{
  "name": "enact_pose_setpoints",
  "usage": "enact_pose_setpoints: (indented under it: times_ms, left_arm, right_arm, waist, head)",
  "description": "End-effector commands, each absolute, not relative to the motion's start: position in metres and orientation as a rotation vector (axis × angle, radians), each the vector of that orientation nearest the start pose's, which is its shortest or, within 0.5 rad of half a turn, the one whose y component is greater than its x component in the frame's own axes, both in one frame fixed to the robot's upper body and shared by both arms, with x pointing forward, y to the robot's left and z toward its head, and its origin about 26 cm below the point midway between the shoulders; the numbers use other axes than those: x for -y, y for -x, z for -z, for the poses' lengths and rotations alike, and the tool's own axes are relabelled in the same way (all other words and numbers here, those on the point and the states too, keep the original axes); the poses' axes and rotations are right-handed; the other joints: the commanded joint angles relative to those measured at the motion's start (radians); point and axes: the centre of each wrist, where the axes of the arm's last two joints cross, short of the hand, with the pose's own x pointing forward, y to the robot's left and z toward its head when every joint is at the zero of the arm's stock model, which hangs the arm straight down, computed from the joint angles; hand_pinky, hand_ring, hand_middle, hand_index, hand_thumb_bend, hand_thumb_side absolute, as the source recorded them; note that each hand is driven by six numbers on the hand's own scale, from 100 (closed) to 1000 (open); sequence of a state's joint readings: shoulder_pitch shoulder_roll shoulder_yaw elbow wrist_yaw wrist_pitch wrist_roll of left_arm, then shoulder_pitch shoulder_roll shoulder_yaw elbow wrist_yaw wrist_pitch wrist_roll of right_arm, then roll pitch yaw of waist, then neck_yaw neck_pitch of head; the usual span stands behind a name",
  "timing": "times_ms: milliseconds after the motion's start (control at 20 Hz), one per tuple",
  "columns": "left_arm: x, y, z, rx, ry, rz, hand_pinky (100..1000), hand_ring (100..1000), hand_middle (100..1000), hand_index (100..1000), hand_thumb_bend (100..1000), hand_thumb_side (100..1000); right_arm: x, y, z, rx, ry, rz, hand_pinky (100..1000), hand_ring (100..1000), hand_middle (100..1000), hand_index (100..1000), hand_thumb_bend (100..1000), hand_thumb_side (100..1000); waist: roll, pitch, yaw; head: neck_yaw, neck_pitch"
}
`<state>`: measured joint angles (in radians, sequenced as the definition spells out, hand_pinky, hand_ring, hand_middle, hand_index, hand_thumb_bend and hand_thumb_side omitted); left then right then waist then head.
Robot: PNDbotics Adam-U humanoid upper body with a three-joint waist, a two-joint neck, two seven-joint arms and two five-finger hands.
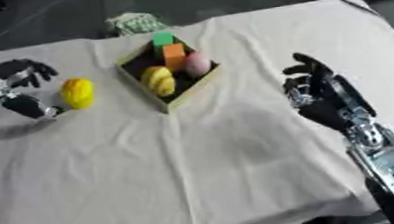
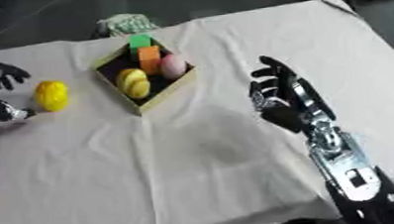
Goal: Pick up objects on the table and place them in the box.
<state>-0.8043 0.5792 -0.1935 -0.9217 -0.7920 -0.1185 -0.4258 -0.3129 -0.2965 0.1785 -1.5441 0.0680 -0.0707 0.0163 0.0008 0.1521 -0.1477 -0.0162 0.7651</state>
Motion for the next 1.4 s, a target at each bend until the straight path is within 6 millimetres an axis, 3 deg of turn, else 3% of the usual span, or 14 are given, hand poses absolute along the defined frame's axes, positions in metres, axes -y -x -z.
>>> enact_pose_setpoints:
  times_ms: [50,400,800,1050,1400]
  left_arm:
    - [-0.345,-0.457,-0.175,1.210,-0.868,1.406,762,742,775,907,630,351]
    - [-0.336,-0.461,-0.163,1.231,-0.911,1.373,725,693,727,867,511,267]
    - [-0.328,-0.464,-0.152,1.284,-0.952,1.343,628,556,571,768,349,164]
    - [-0.323,-0.465,-0.167,1.390,-1.027,1.284,514,429,424,626,286,112]
    - [-0.297,-0.472,-0.197,1.551,-1.078,1.219,516,429,418,621,297,118]
  right_arm:
    - [0.245,-0.349,-0.085,1.886,0.126,-0.530,661,709,763,966,100,323]
    - [0.244,-0.350,-0.085,1.887,0.120,-0.528,660,709,764,965,100,324]
    - [0.242,-0.350,-0.086,1.890,0.112,-0.524,660,709,764,965,100,326]
    - [0.243,-0.350,-0.085,1.887,0.114,-0.521,659,708,763,963,100,330]
    - [0.243,-0.350,-0.084,1.885,0.111,-0.527,659,708,763,963,100,331]
  waist:
    - [0.000,-0.017,-0.002]
    - [-0.004,-0.012,-0.010]
    - [-0.008,-0.006,-0.018]
    - [-0.005,-0.005,-0.018]
    - [0.000,-0.007,-0.017]
  head:
    - [0.003,0.005]
    - [0.004,0.005]
    - [0.007,0.005]
    - [0.007,0.005]
    - [0.008,0.005]
